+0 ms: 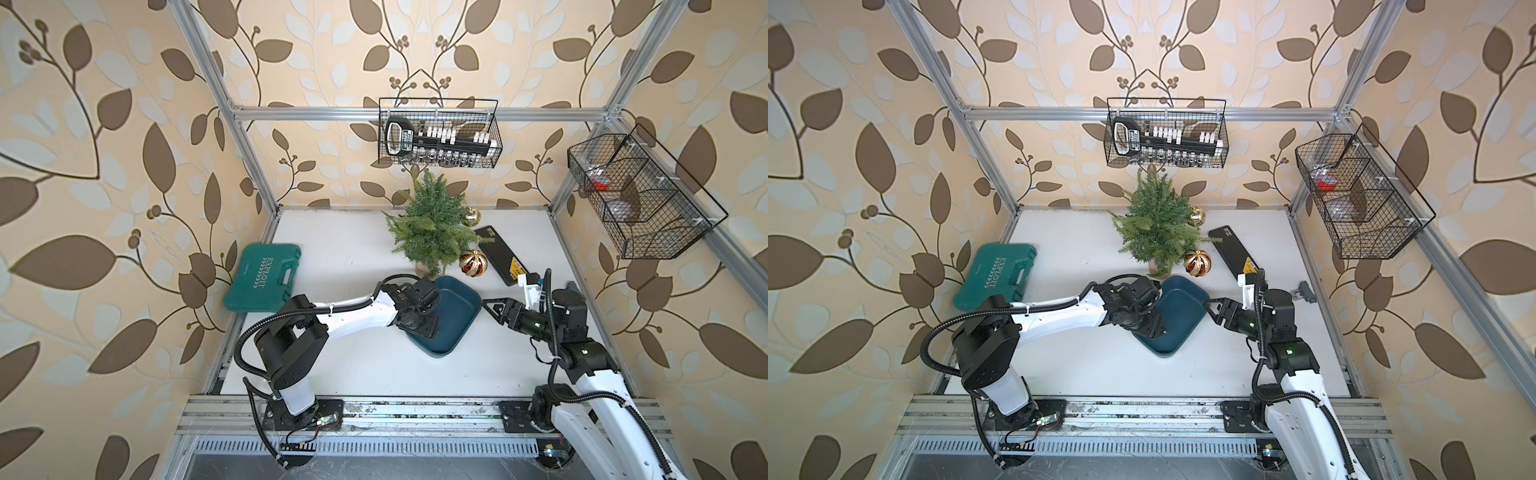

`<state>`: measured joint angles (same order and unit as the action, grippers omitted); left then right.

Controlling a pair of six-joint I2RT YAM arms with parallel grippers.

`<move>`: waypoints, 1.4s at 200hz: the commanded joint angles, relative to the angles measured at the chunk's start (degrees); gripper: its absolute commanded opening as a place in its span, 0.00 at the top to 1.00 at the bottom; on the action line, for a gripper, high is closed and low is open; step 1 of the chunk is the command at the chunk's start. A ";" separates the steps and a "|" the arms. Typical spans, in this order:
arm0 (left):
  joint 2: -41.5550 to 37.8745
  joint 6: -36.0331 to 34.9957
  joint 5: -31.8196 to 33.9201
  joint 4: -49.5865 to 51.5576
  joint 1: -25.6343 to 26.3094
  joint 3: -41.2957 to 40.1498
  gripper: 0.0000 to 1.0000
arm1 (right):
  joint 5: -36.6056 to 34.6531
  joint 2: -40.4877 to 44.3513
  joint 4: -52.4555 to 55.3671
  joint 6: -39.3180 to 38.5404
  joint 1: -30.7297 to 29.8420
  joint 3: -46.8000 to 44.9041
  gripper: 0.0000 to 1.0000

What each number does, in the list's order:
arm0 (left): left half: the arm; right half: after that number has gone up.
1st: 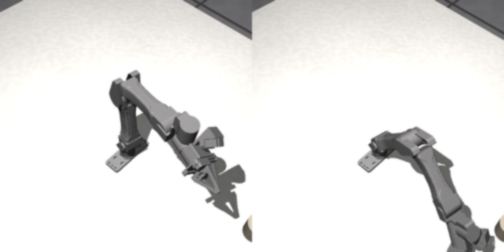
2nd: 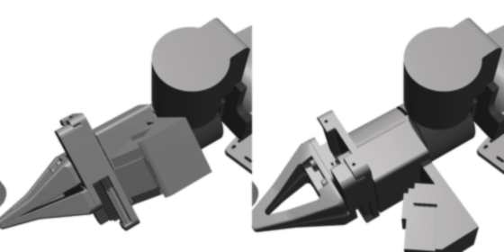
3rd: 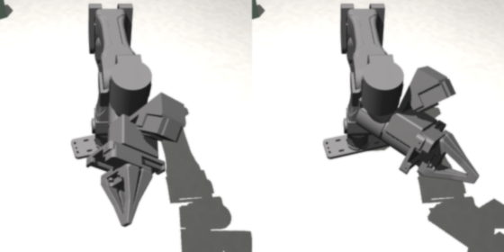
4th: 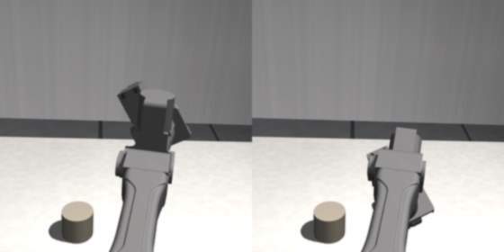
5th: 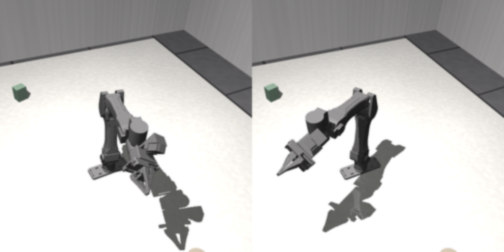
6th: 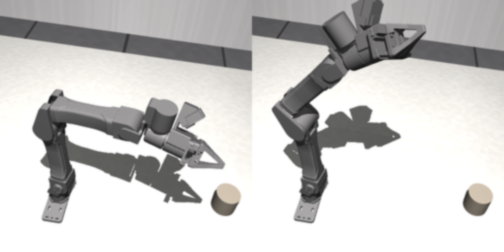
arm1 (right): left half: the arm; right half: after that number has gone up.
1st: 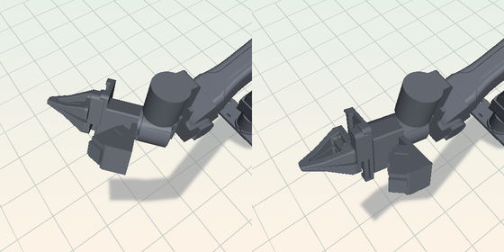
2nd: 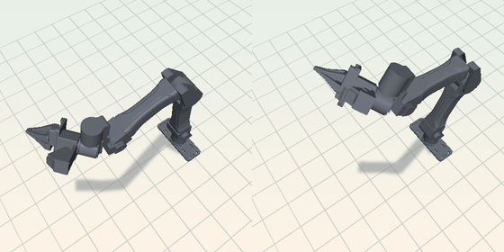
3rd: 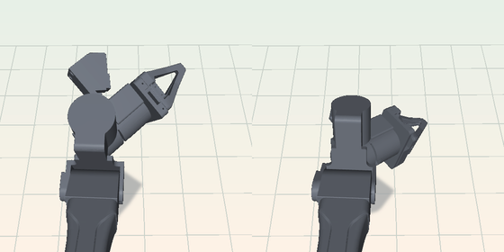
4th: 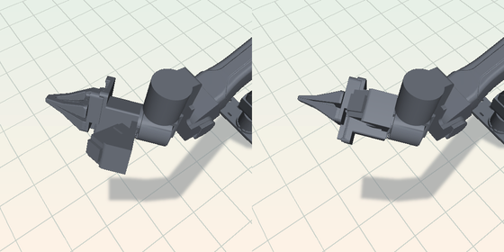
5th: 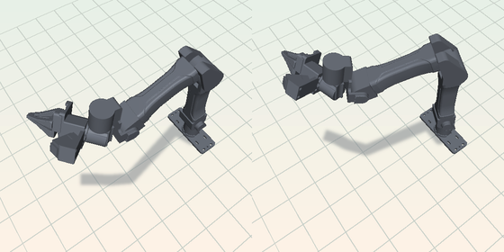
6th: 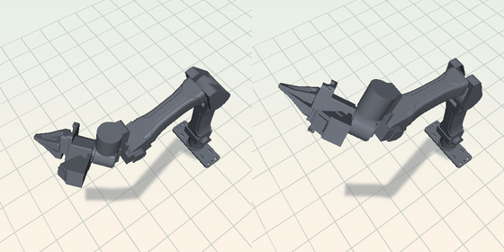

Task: Decorate the small christmas tree with ornaments
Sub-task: Pick up an ornament from the container.

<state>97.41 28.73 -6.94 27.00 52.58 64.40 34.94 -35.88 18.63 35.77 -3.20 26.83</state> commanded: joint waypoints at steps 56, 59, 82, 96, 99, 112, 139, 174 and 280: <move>4.89 1.09 1.76 0.11 0.42 3.75 0.31 | -0.57 1.07 -0.53 0.09 0.17 -1.34 0.29; 4.96 1.18 1.80 -0.01 0.42 3.77 0.31 | -0.57 1.14 -0.48 0.13 0.16 -1.34 0.29; 5.89 1.21 1.63 -0.64 0.42 3.80 0.30 | -0.83 1.13 -0.44 0.09 0.18 -1.43 0.29; 6.37 1.29 1.34 -0.77 0.42 4.13 0.30 | -0.79 1.16 -0.35 0.01 0.20 -1.42 0.29; 6.45 1.25 1.36 -0.74 0.42 4.15 0.30 | -0.91 1.12 -0.27 0.00 0.18 -1.43 0.29; 6.61 1.35 1.37 -0.96 0.42 4.15 0.30 | -1.14 1.25 -0.09 -0.08 0.18 -1.34 0.29; 7.12 1.36 1.87 -0.73 0.42 4.08 0.33 | -1.52 1.58 0.09 -0.07 0.13 -1.18 0.29; 6.59 1.24 1.84 -0.51 0.42 4.15 0.43 | -1.67 1.52 0.17 -0.17 0.15 -0.81 0.29; -14.26 0.28 6.98 7.89 0.42 4.38 0.46 | -2.59 0.65 4.80 -4.14 -0.35 5.82 0.33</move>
<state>90.15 29.78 -2.98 31.27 52.58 67.33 32.64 -35.00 21.47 34.20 -3.20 29.12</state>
